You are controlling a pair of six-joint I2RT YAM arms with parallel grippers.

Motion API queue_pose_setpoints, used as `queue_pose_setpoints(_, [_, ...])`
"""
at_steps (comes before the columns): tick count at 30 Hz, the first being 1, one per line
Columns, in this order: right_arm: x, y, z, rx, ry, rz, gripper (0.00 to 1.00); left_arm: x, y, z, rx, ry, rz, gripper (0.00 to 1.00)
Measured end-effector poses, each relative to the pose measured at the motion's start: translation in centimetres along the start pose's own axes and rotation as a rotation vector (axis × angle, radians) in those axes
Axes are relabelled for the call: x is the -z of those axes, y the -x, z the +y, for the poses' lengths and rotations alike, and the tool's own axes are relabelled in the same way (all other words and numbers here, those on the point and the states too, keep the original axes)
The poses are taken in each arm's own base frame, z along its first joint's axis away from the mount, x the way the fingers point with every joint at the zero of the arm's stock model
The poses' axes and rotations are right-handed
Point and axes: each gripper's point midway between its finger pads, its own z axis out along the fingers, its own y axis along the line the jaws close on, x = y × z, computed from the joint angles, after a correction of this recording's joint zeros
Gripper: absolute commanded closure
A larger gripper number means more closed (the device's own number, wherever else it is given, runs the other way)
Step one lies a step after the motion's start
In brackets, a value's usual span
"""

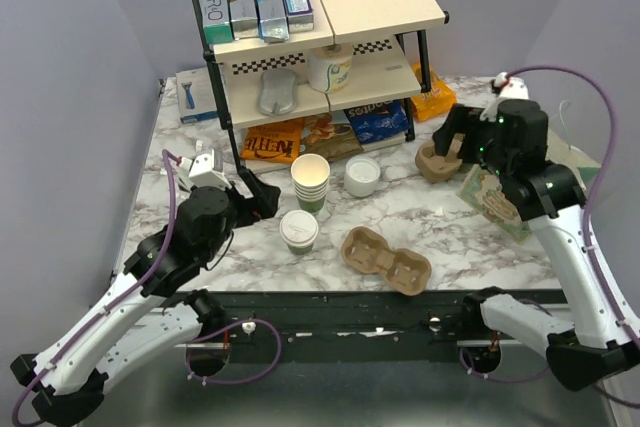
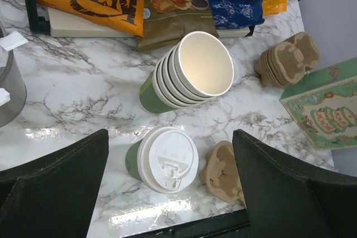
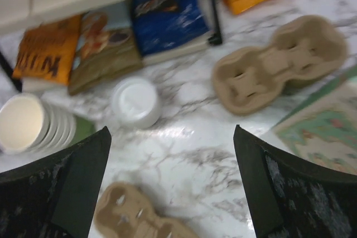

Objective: Pack the takeout coffee

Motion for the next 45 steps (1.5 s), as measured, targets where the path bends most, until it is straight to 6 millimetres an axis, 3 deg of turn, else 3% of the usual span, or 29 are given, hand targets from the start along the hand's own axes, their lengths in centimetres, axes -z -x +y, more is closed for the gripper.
queue_pose_setpoints(7, [1.6,7.1,-9.4,-0.132,-0.319,-0.138,0.00,-0.6,-1.0,-0.8,0.000,-0.039,0.036,0.01])
queue_pose_setpoints(11, [1.4,8.9,-13.2,-0.166,-0.455,-0.149,0.00,-1.0,-1.6,-1.2,-0.005,-0.049,0.060,0.01])
queue_pose_setpoints(17, [-1.4,6.7,-16.1,-0.180,-0.548,-0.026,0.01,-1.6,-2.0,-2.0,-0.005,-0.078,0.080,0.01])
queue_pose_setpoints(20, [-2.7,4.7,-16.8,-0.180,-0.564,0.044,0.11,-1.5,-2.0,-2.3,-0.002,-0.090,0.080,0.01])
queue_pose_setpoints(23, [-3.8,2.1,-16.9,-0.180,-0.552,0.119,0.27,-1.5,-1.9,-2.3,0.000,-0.094,0.080,0.01])
queue_pose_setpoints(24, [-4.1,1.2,-16.7,-0.179,-0.535,0.144,0.38,-1.5,-1.9,-2.3,0.000,-0.095,0.080,0.01])
queue_pose_setpoints(26, [-4.8,-0.8,-16.1,-0.182,-0.487,0.195,0.41,-1.4,-1.8,-2.4,0.003,-0.100,0.074,0.01])
queue_pose_setpoints(29, [-5.0,-3.1,-14.8,-0.192,-0.408,0.240,0.56,-1.3,-1.6,-2.6,0.007,-0.109,0.065,0.01])
queue_pose_setpoints(30, [-5.0,-3.5,-14.4,-0.194,-0.383,0.244,0.75,-1.3,-1.5,-2.6,0.008,-0.112,0.063,0.01])
queue_pose_setpoints(31, [-4.9,-4.0,-14.0,-0.198,-0.359,0.246,0.80,-1.3,-1.5,-2.7,0.008,-0.114,0.061,0.01])
queue_pose_setpoints(38, [-3.3,-5.9,-9.6,-0.173,-0.172,0.236,0.88,-2.0,-1.8,-3.2,-0.003,-0.125,0.075,0.01])
queue_pose_setpoints(41, [-2.6,-6.7,-5.5,-0.095,-0.037,0.238,0.88,-2.7,-2.2,-4.1,-0.015,-0.152,0.097,0.01])
queue_pose_setpoints(45, [-1.4,-10.4,1.6,0.043,0.219,0.307,0.89,-3.7,-2.6,-6.1,-0.039,-0.200,0.142,0.01])
